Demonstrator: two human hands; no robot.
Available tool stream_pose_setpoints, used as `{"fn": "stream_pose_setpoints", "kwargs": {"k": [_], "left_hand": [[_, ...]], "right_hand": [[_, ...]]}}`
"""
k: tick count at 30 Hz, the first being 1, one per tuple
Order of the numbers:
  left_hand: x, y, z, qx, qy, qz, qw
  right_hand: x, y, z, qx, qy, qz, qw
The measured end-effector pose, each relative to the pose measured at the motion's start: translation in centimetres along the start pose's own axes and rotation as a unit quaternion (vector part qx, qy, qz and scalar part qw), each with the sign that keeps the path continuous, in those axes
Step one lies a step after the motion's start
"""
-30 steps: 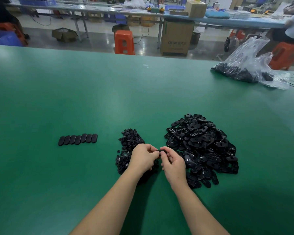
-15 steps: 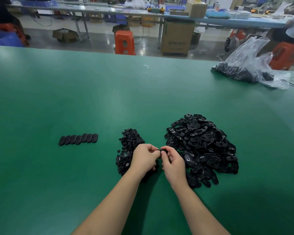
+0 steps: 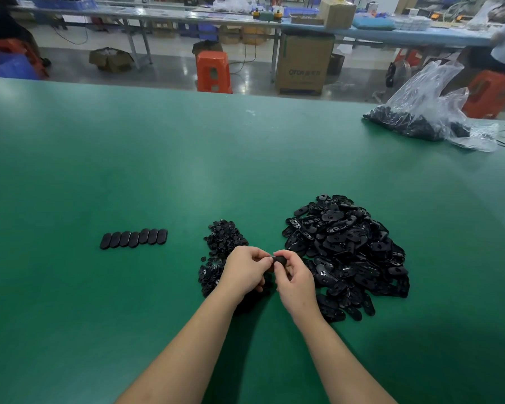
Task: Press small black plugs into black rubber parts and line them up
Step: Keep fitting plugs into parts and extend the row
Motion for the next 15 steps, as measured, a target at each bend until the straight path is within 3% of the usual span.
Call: {"fn": "stream_pose_setpoints", "kwargs": {"k": [15], "left_hand": [[0.14,-0.20,-0.02,0.022,0.027,-0.032,0.999]], "right_hand": [[0.09,0.14,-0.02,-0.005,-0.002,-0.002,1.000]]}}
Point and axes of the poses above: each hand's wrist, its own z-axis towards the middle knuckle, its own y-axis out of the back of the hand, x = y × z, the point moved 8 cm from there along z, towards the middle knuckle, and after that the axes turned 11 degrees about y, right-handed, at the moved point
